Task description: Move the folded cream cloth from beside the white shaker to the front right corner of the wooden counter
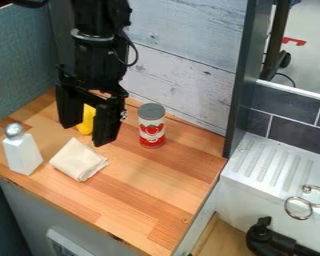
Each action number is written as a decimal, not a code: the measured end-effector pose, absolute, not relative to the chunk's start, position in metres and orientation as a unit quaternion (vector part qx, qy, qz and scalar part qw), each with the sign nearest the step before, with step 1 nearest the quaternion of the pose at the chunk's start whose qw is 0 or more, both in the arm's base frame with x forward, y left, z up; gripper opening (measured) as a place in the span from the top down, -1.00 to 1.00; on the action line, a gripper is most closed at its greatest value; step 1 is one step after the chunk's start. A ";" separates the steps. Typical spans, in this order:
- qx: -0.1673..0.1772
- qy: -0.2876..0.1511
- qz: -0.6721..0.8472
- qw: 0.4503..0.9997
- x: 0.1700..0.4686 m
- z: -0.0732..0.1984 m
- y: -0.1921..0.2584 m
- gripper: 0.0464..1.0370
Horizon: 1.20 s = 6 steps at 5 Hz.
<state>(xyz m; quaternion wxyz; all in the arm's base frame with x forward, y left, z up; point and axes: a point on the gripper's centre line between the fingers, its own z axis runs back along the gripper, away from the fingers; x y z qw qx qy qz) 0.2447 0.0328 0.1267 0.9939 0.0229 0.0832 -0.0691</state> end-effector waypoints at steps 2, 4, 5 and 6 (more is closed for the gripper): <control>0.038 0.086 -0.071 0.993 0.249 0.116 0.038 -0.93; 0.051 0.092 -0.049 0.993 0.255 0.082 0.070 -0.93; 0.043 0.092 -0.041 0.994 0.256 0.062 0.086 -0.93; 0.004 0.075 -0.046 0.996 0.257 0.040 0.093 -0.93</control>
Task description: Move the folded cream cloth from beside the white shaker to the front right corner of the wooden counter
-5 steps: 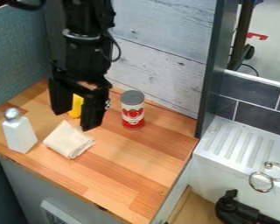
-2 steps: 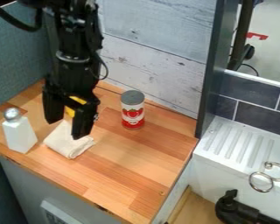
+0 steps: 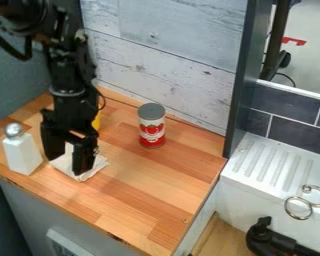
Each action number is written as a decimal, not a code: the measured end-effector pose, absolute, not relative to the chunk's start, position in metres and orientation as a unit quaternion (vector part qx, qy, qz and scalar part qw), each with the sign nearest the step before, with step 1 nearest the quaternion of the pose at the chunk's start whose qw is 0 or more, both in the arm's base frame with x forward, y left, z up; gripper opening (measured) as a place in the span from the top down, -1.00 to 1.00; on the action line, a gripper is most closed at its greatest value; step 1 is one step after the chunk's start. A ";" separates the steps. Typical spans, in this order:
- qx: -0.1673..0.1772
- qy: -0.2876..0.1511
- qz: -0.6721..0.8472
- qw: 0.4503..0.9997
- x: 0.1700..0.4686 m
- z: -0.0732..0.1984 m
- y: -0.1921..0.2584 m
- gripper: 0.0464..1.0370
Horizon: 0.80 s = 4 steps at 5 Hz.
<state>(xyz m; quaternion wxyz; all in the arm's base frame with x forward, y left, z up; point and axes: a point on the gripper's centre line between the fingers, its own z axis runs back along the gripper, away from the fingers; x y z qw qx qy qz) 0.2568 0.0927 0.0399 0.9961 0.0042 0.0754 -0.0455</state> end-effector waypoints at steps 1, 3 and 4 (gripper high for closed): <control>-0.027 0.071 -0.055 0.996 0.260 0.018 0.094 -0.93; -0.043 0.030 -0.076 0.996 0.288 0.013 0.095 -0.93; -0.046 0.030 -0.075 0.996 0.292 0.016 0.094 -0.93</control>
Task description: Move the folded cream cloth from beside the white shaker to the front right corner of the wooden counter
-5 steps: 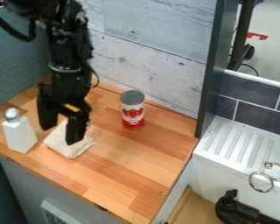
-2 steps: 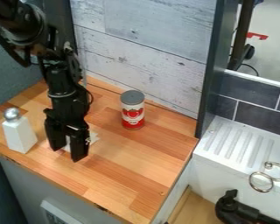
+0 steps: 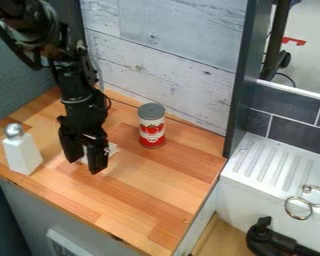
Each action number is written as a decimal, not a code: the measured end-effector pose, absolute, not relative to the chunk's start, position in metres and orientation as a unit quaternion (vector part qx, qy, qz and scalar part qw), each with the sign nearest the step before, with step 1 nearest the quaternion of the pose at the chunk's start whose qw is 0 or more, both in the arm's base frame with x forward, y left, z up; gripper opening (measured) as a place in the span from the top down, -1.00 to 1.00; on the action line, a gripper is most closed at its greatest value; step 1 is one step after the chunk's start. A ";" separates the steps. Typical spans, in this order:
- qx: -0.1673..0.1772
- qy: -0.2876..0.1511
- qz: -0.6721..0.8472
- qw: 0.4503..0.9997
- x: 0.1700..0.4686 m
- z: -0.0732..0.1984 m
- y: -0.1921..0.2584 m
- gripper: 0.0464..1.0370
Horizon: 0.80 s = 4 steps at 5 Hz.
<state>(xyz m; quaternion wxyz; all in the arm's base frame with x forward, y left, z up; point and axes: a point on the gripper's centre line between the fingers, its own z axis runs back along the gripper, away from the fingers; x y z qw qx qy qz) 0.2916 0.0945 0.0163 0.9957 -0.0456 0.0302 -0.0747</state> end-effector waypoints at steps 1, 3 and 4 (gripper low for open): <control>-0.083 0.033 -0.062 0.994 0.294 0.012 0.074 -0.93; -0.139 0.061 -0.108 0.982 0.297 0.007 -0.016 -0.93; -0.147 0.091 -0.144 0.974 0.282 0.008 -0.059 -0.93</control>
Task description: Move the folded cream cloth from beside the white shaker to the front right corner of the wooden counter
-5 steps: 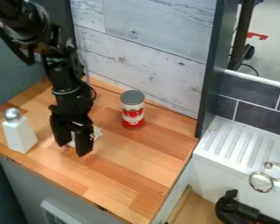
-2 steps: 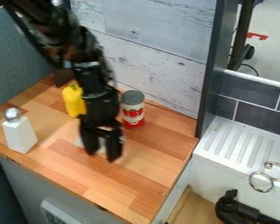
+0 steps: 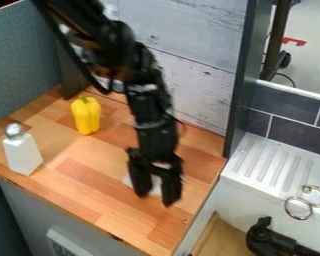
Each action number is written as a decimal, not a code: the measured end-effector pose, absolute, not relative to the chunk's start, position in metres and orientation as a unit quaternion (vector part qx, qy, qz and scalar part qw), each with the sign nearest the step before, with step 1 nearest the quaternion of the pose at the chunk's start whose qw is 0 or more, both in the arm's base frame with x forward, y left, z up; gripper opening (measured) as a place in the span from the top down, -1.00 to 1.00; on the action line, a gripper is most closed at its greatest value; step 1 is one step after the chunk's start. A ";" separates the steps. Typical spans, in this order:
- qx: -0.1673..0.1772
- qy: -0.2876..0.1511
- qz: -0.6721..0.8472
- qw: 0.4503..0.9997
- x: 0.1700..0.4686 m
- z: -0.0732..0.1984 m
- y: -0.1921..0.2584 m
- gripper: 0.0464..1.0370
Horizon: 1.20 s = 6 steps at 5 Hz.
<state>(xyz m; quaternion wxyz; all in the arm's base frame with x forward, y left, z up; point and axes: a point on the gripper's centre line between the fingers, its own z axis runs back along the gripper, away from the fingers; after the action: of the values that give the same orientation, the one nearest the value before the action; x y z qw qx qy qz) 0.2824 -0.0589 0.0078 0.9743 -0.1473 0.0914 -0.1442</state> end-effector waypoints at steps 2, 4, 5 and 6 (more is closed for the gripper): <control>-0.156 0.109 -0.185 0.964 0.257 0.012 -0.105 -0.93; -0.124 0.067 -0.133 0.981 0.263 0.034 -0.069 -0.93; -0.108 0.066 -0.108 0.986 0.256 0.038 -0.049 -0.93; -0.089 0.049 -0.103 0.990 0.253 0.056 -0.039 -0.93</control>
<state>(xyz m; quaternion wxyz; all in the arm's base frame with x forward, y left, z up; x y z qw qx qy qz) 0.2532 -0.0388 0.0557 0.9895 -0.0889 0.0493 -0.1026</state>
